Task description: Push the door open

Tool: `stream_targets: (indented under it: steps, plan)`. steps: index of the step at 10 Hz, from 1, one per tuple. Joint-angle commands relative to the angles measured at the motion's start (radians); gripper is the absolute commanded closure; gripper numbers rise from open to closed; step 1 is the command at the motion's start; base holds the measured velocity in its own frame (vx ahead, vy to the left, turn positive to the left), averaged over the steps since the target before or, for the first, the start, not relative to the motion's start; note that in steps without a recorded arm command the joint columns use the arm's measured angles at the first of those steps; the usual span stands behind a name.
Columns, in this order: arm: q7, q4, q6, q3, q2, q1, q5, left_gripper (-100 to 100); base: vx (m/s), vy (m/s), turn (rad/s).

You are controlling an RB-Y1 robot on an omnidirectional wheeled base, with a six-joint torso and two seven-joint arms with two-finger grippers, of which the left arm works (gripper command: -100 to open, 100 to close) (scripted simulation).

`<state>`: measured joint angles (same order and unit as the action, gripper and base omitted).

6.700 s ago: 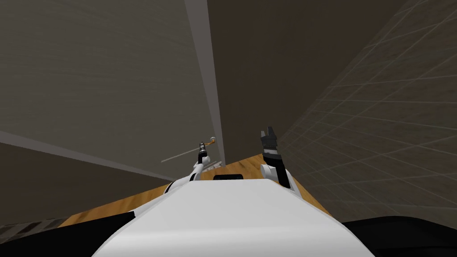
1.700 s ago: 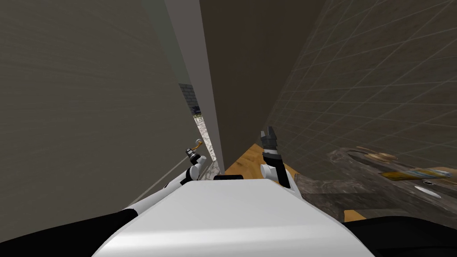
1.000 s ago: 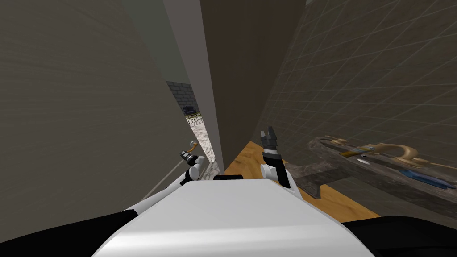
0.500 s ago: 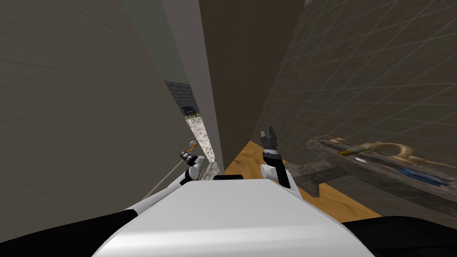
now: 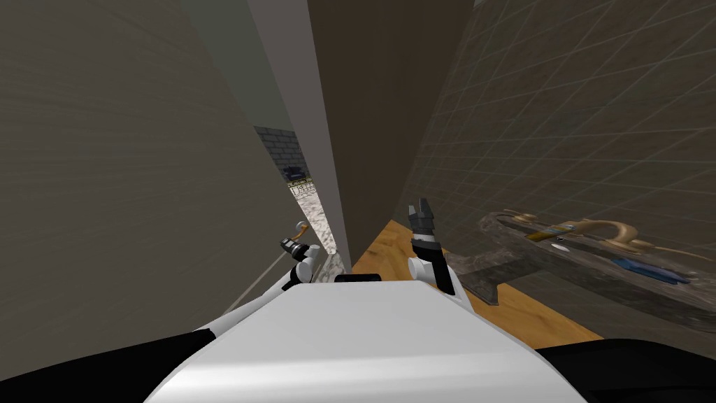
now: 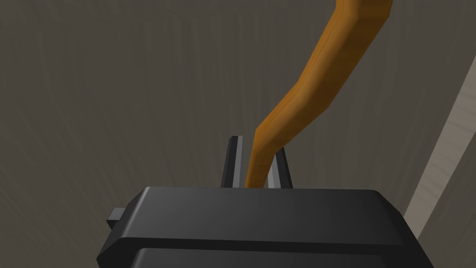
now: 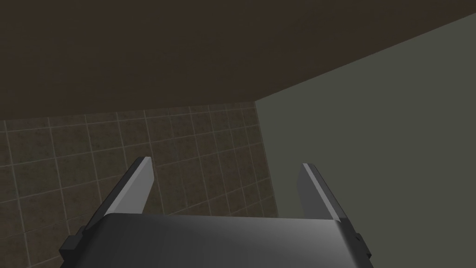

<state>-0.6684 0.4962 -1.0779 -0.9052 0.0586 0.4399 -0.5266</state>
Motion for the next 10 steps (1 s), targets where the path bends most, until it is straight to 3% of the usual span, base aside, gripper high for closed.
stream_targets:
  steps: [1, 6, 10]
  plan:
    - [0.005, -0.045, -0.036, -0.009, 0.023, 0.02, -0.006, 100, -0.017, 0.133, -0.134]
    - [-0.007, -0.048, -0.081, -0.047, 0.026, 0.03, -0.034, 100, -0.01, 0.102, -0.097]
    - [-0.01, -0.049, -0.091, -0.055, 0.026, 0.032, -0.04, 100, -0.003, 0.033, -0.03]
